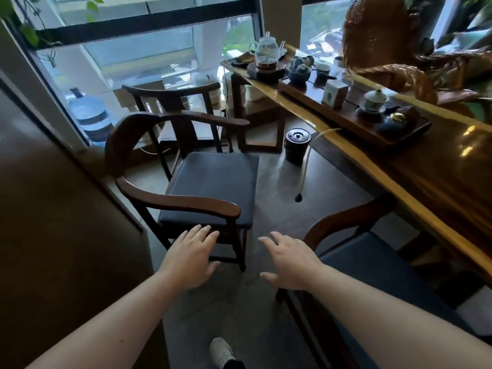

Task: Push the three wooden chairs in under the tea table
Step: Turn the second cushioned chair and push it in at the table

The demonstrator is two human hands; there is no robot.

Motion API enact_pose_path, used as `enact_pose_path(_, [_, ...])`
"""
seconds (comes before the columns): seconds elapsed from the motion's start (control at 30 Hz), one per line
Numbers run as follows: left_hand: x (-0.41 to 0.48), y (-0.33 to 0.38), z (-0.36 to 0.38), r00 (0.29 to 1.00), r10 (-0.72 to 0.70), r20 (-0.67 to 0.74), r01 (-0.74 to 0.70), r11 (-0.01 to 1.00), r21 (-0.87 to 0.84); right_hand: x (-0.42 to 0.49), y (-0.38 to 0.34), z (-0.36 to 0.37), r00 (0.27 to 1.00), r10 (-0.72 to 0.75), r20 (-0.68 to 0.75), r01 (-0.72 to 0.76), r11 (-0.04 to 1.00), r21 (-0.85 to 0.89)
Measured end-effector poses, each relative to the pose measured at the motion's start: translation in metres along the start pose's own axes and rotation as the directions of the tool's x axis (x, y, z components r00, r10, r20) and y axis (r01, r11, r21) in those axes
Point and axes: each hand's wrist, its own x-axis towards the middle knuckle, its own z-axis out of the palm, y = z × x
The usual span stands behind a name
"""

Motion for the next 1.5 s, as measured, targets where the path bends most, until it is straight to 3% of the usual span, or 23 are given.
enact_pose_path(0.37, [0.068,-0.131,0.008,0.994,-0.006,0.107,0.005,1.000,0.008,0.128,-0.038,-0.004,0.995,0.027,0.099,-0.026,1.000,-0.010])
enact_pose_path(0.8, [0.160,-0.204,0.011,0.983,0.042,0.180,-0.049,0.998,0.038,0.269,-0.022,-0.007,0.993,-0.005,0.117,-0.005,0.997,0.083])
enact_pose_path(0.93, [0.182,-0.235,0.012,0.981,0.016,0.195,-0.027,0.998,0.051,0.318,-0.036,-0.004,0.985,-0.074,0.155,0.060,0.994,0.093])
enact_pose_path(1.2, [0.215,-0.284,0.015,0.967,0.100,0.235,-0.117,0.991,0.058,0.378,-0.068,0.009,0.973,-0.103,0.209,0.087,0.993,0.084])
enact_pose_path(1.33, [0.226,-0.337,0.015,0.944,0.138,0.300,-0.185,0.973,0.135,0.403,-0.088,0.022,0.970,-0.084,0.228,0.068,0.995,0.075])
enact_pose_path(1.5, [0.233,-0.393,0.026,0.837,0.204,0.509,-0.353,0.911,0.215,0.422,-0.118,0.049,0.961,-0.040,0.272,0.003,0.991,0.133])
